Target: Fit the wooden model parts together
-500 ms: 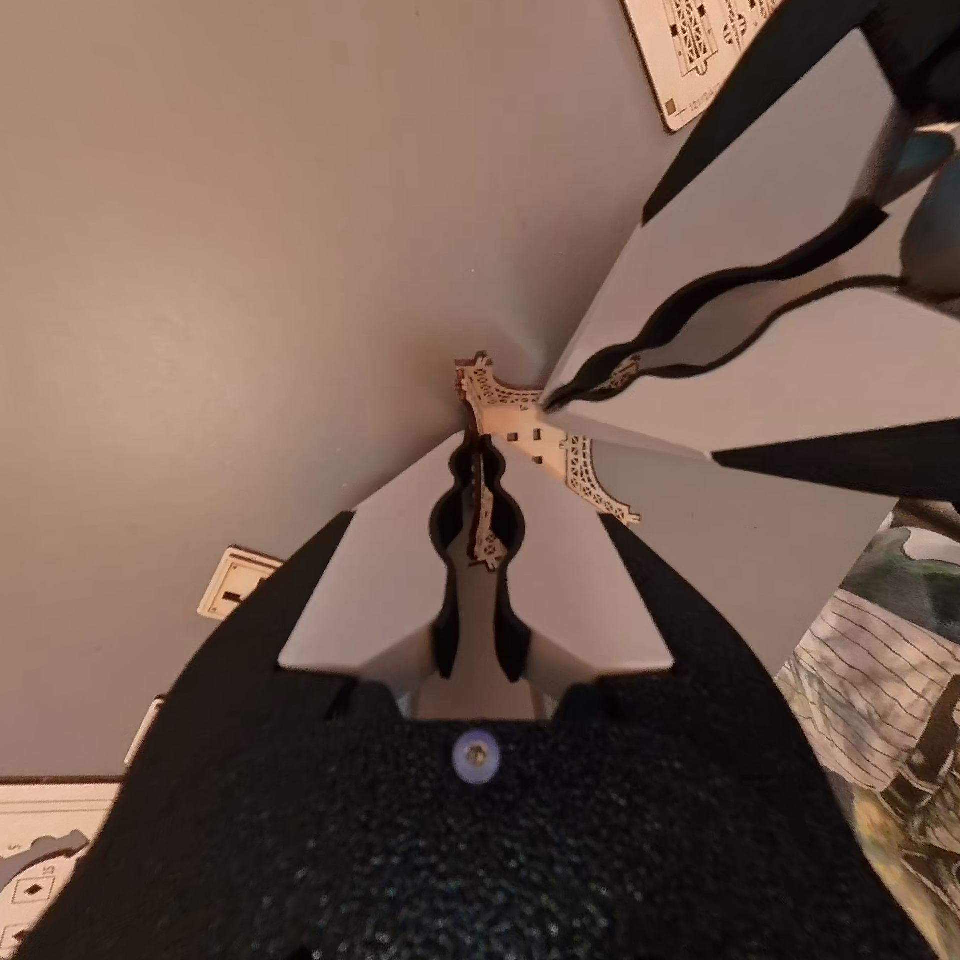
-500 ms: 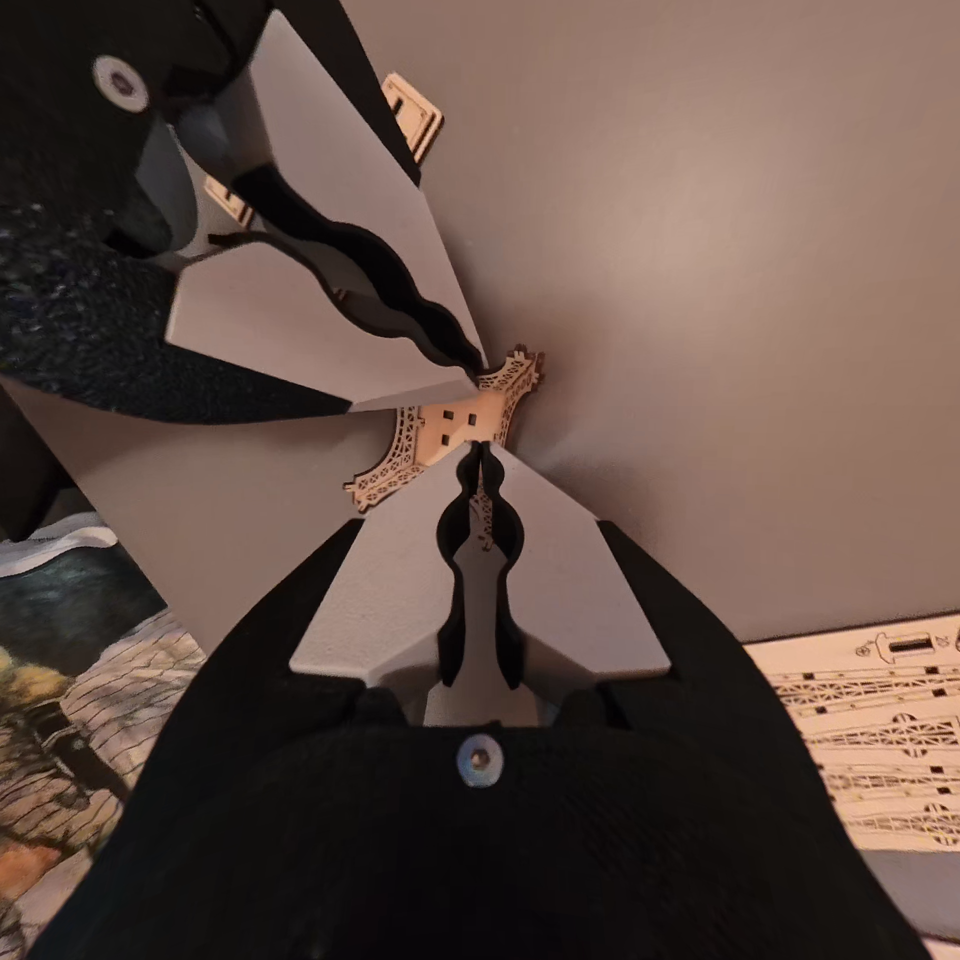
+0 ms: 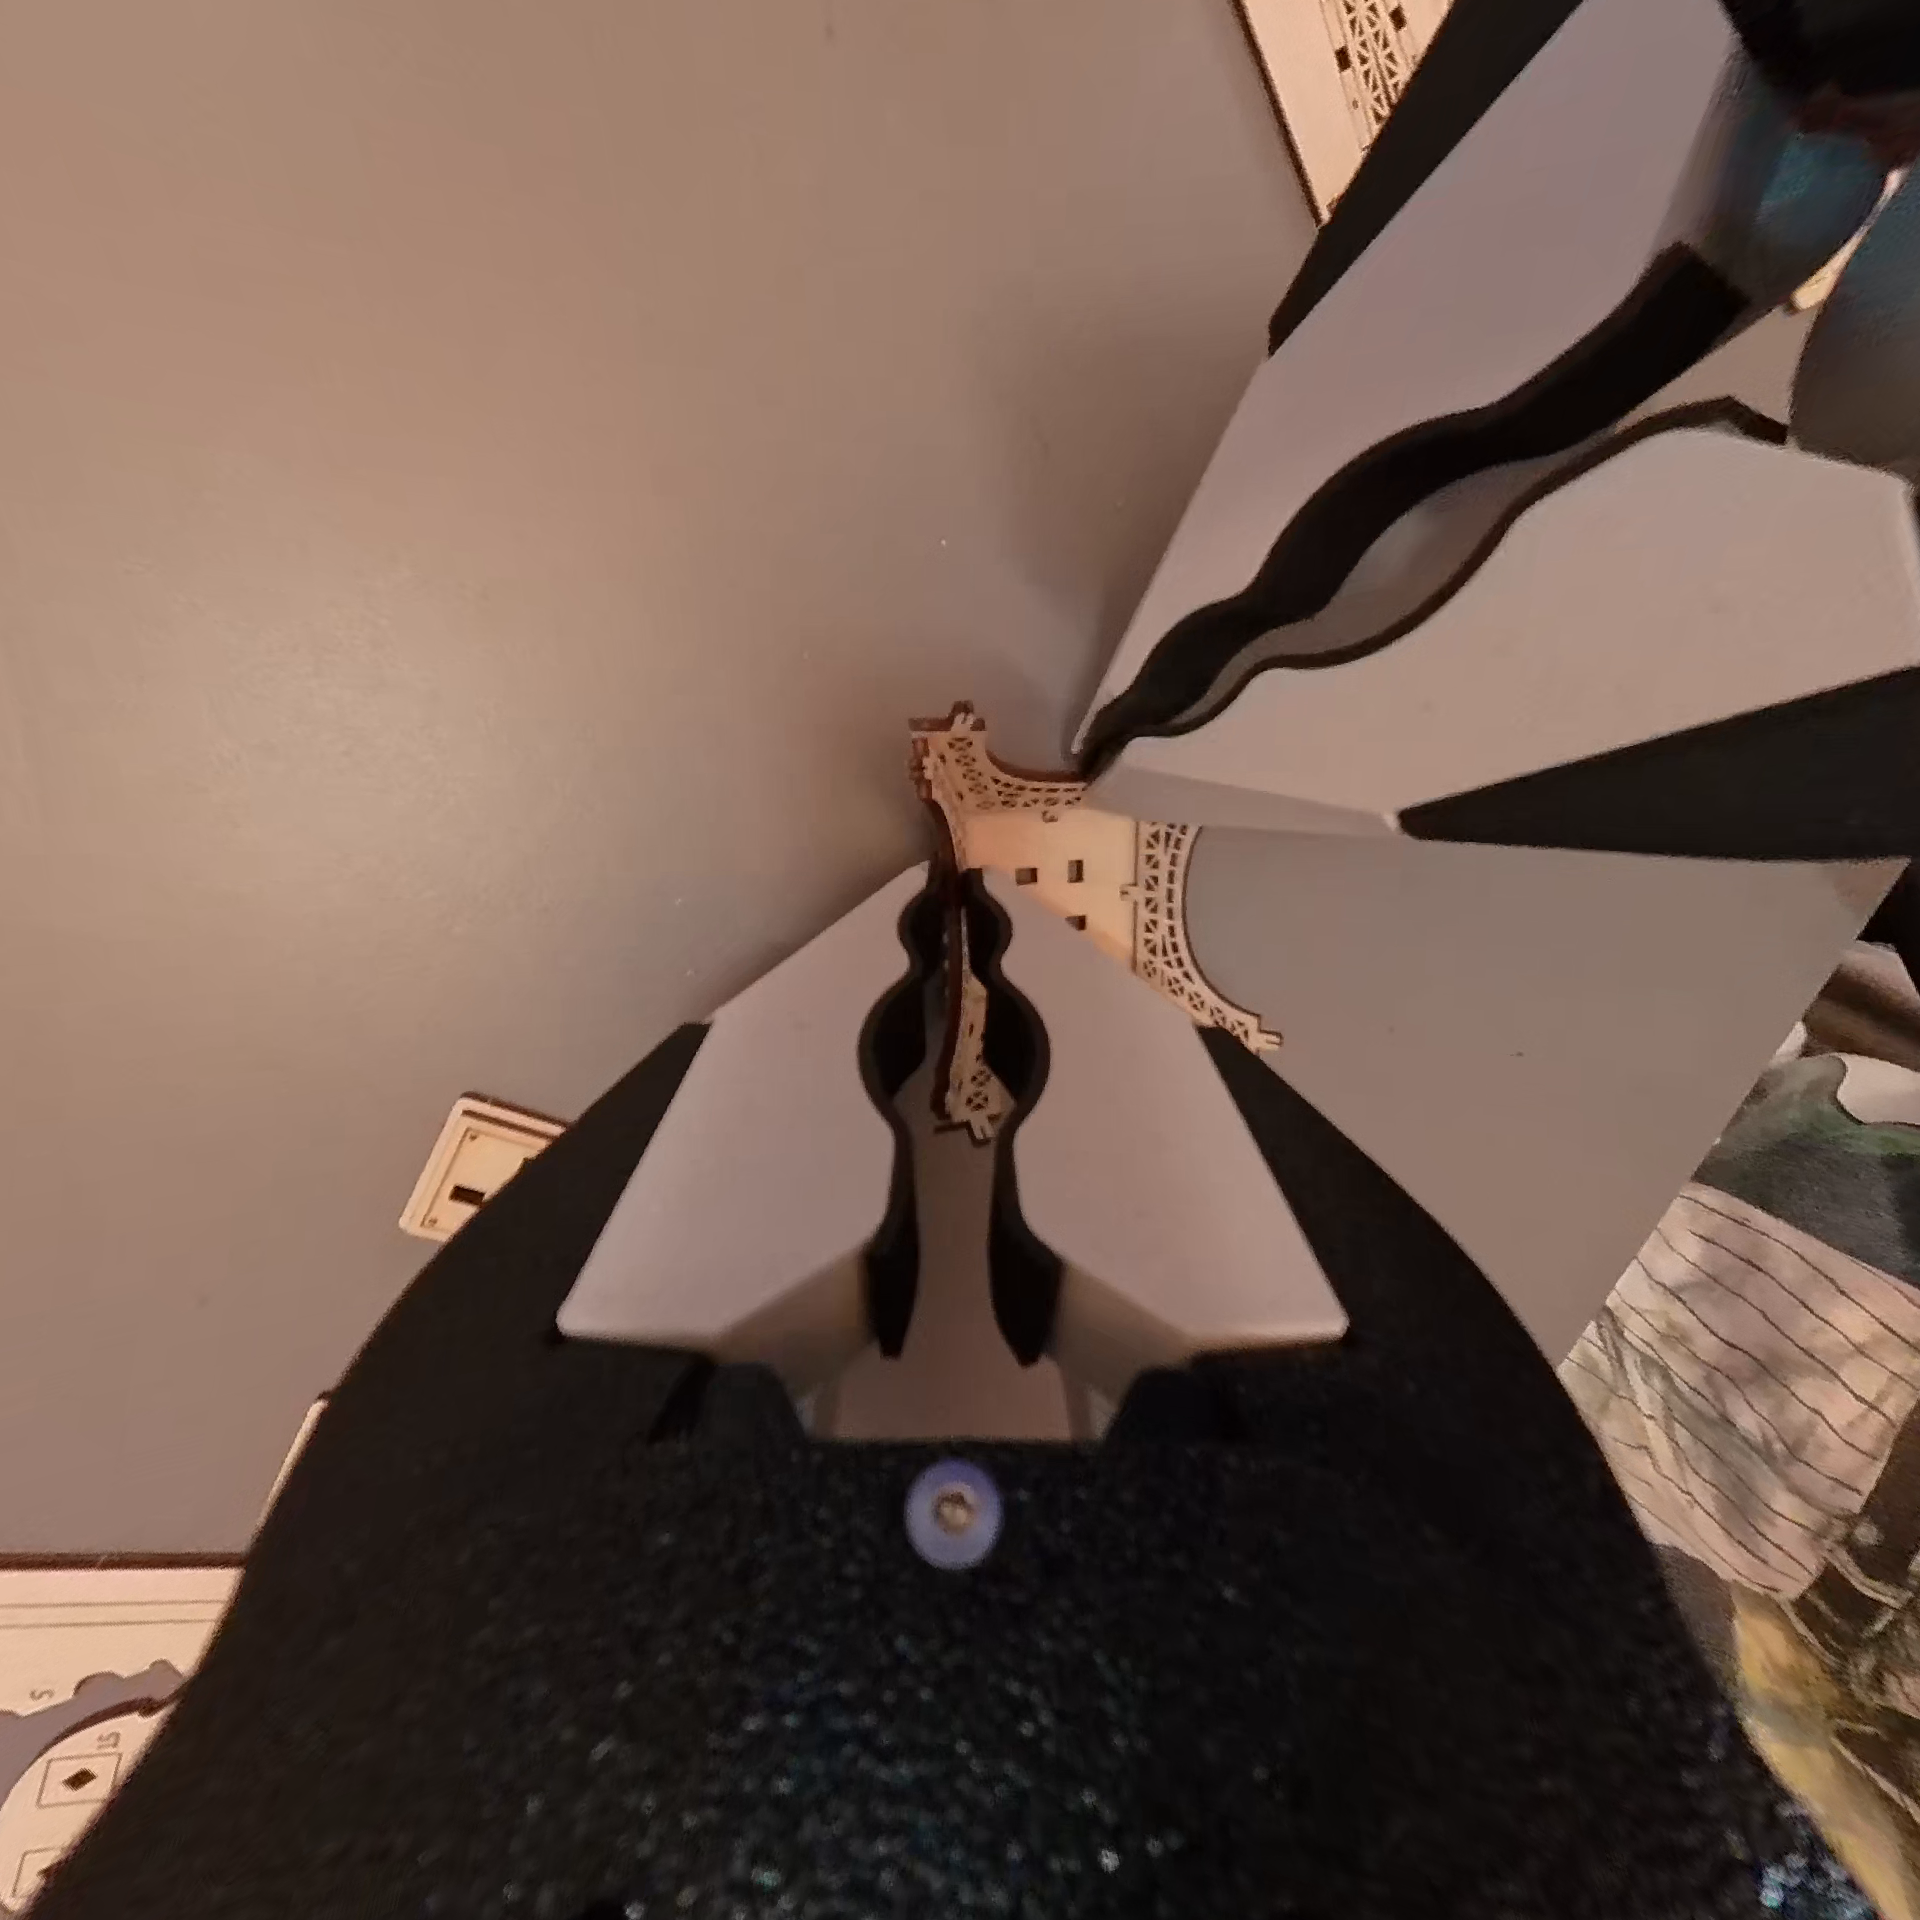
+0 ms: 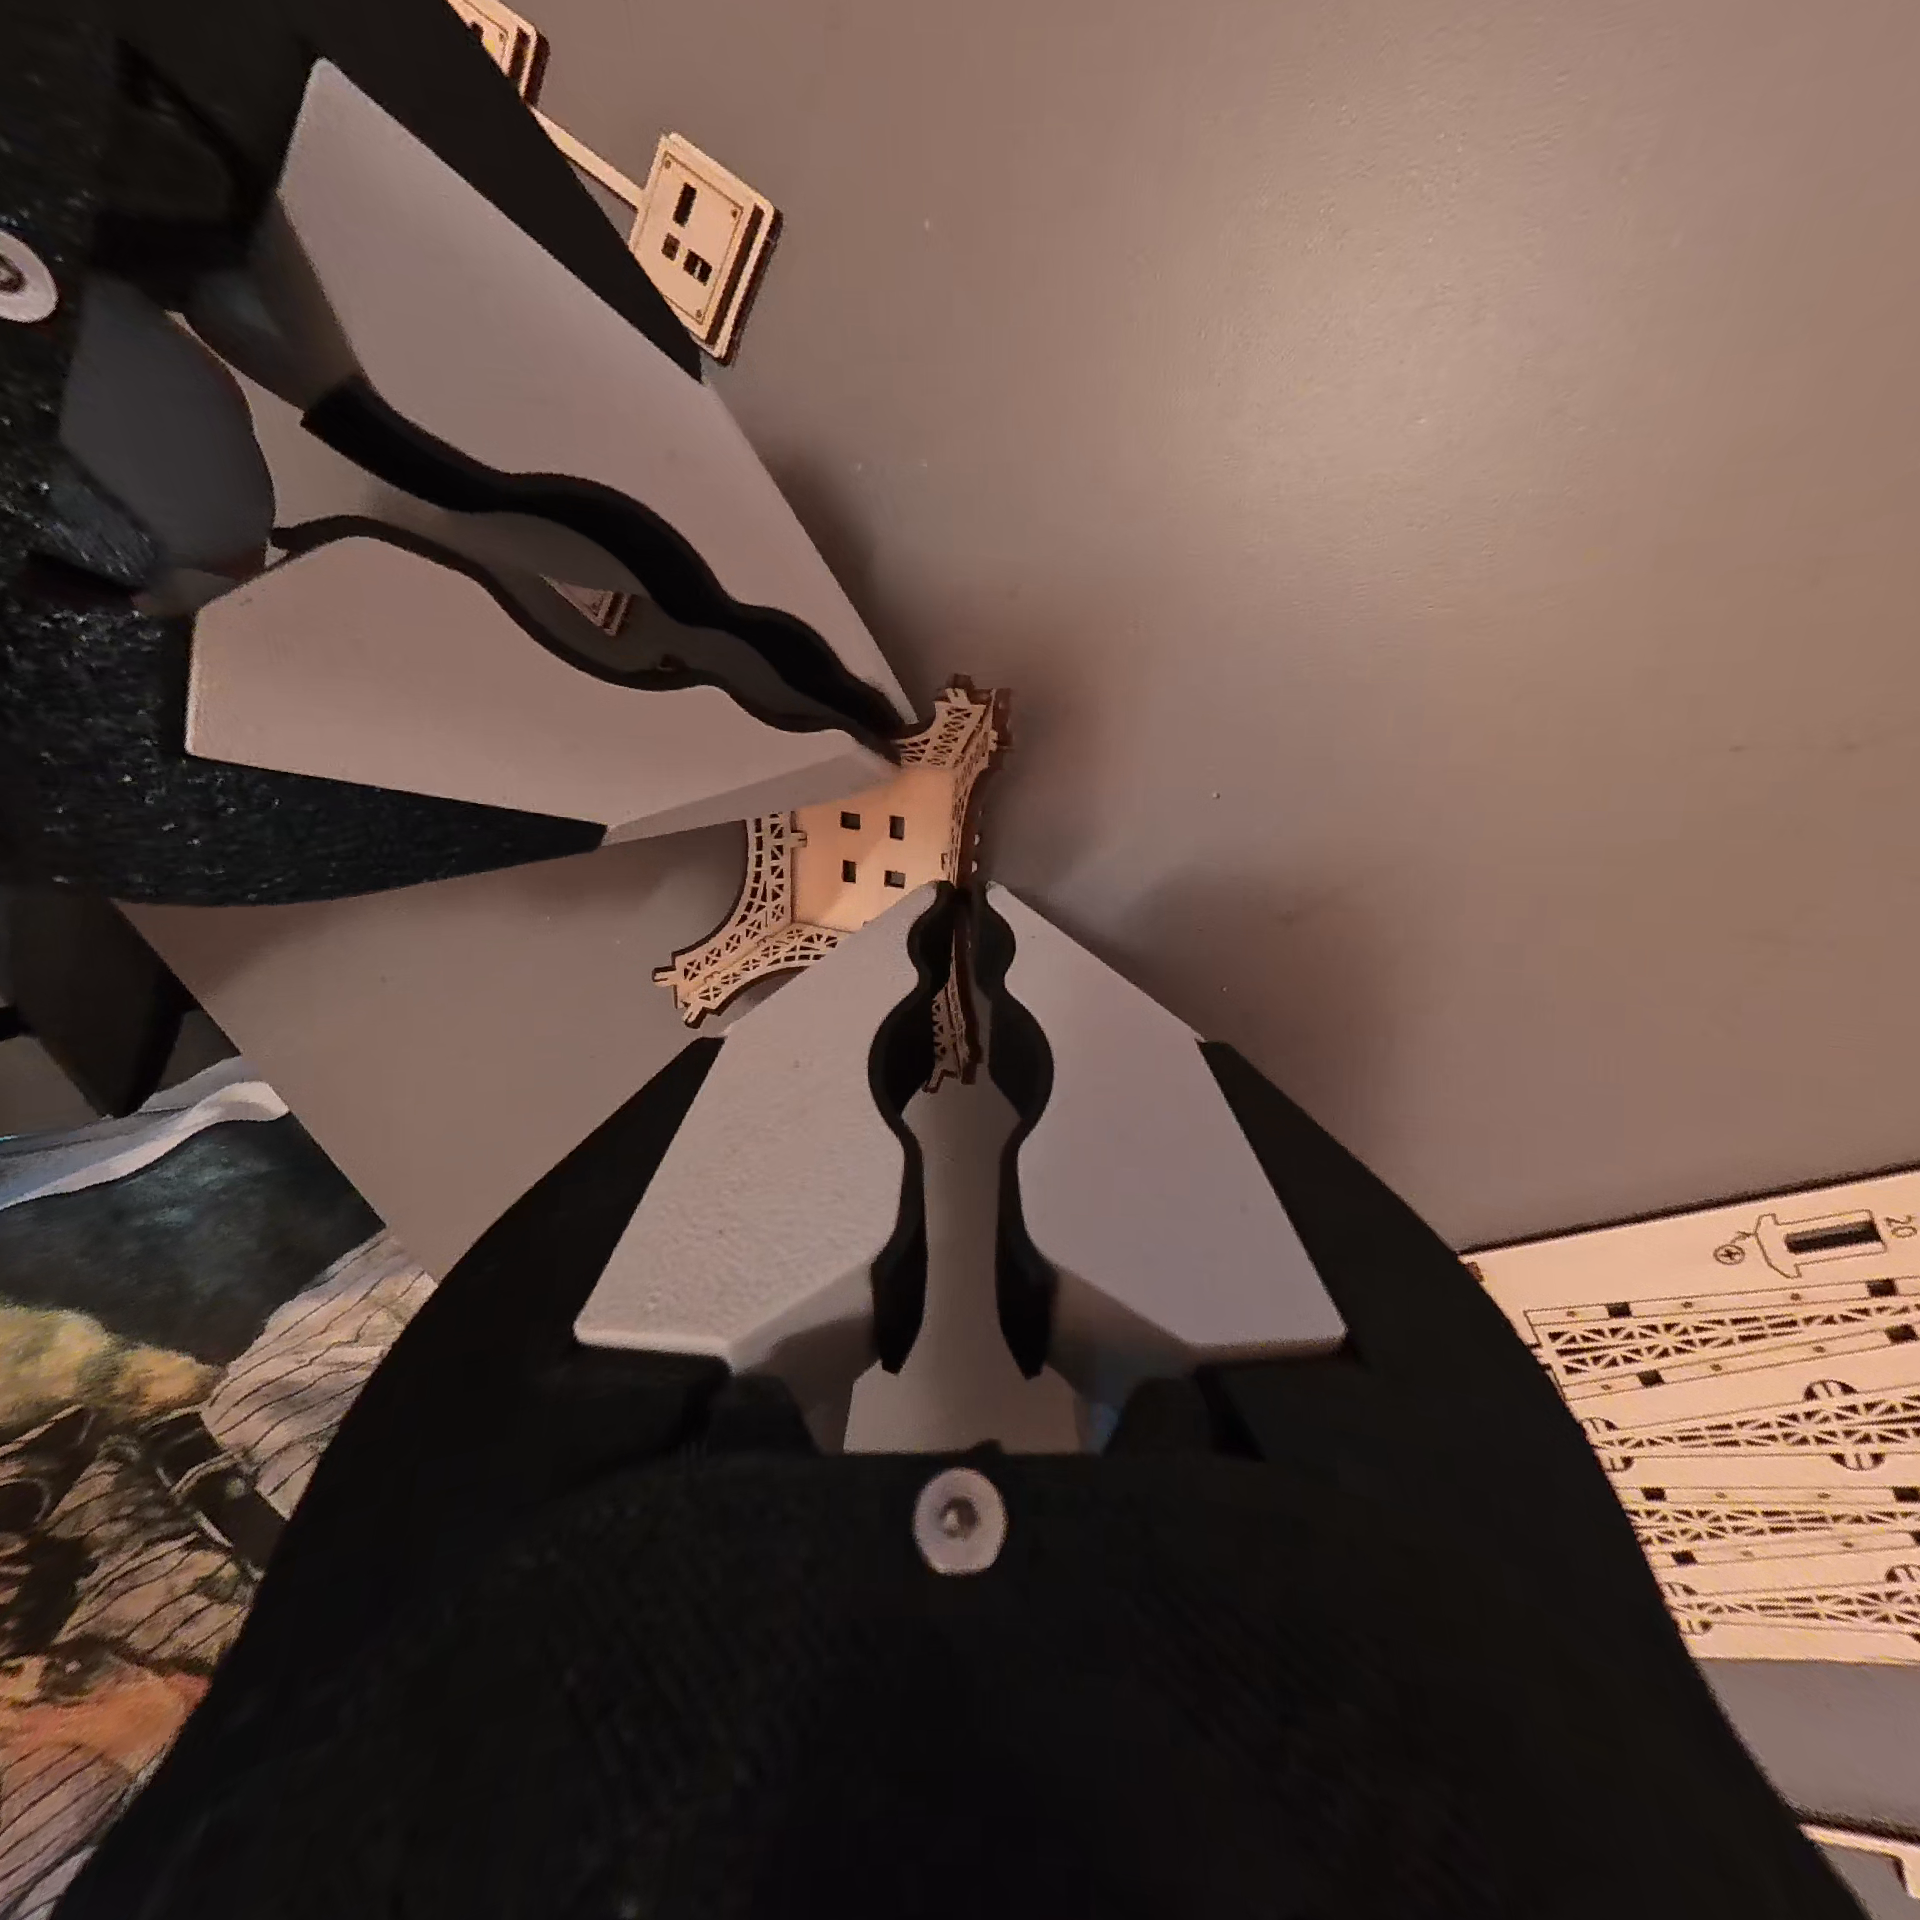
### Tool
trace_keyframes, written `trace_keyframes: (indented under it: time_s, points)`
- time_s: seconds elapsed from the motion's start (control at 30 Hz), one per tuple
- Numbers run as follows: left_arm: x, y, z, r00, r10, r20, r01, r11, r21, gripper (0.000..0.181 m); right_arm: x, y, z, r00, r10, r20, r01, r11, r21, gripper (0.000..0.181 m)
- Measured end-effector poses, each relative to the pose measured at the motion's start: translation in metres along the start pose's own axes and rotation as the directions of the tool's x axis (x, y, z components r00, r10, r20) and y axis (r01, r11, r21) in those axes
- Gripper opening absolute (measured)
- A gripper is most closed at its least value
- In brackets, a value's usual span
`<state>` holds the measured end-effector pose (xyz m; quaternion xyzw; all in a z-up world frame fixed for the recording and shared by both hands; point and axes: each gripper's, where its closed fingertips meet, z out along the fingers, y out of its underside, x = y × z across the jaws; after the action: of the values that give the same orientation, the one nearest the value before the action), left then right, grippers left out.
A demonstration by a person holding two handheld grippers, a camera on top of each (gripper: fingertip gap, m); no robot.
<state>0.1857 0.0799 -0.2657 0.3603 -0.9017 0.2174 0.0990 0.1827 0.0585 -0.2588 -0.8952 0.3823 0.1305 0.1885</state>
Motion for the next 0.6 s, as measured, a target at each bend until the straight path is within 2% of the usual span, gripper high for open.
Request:
trace_keyframes:
  time_s: [0.23, 0.6]
  points:
    - [0.0000, -0.0003, 0.0001, 1.000, 0.006, 0.011, -0.006, 1.000, 0.010, 0.001, 0.0002, 0.0000, 0.0011, 1.000, 0.001, -0.024, -0.001, 1.000, -0.022, 0.000]
    - [0.0002, -0.0005, 0.0003, 1.000, 0.017, 0.002, -0.017, 1.000, 0.016, 0.001, 0.0013, 0.0002, 0.0023, 0.977, -0.146, -0.155, 0.149, 0.989, 0.009, 0.001]
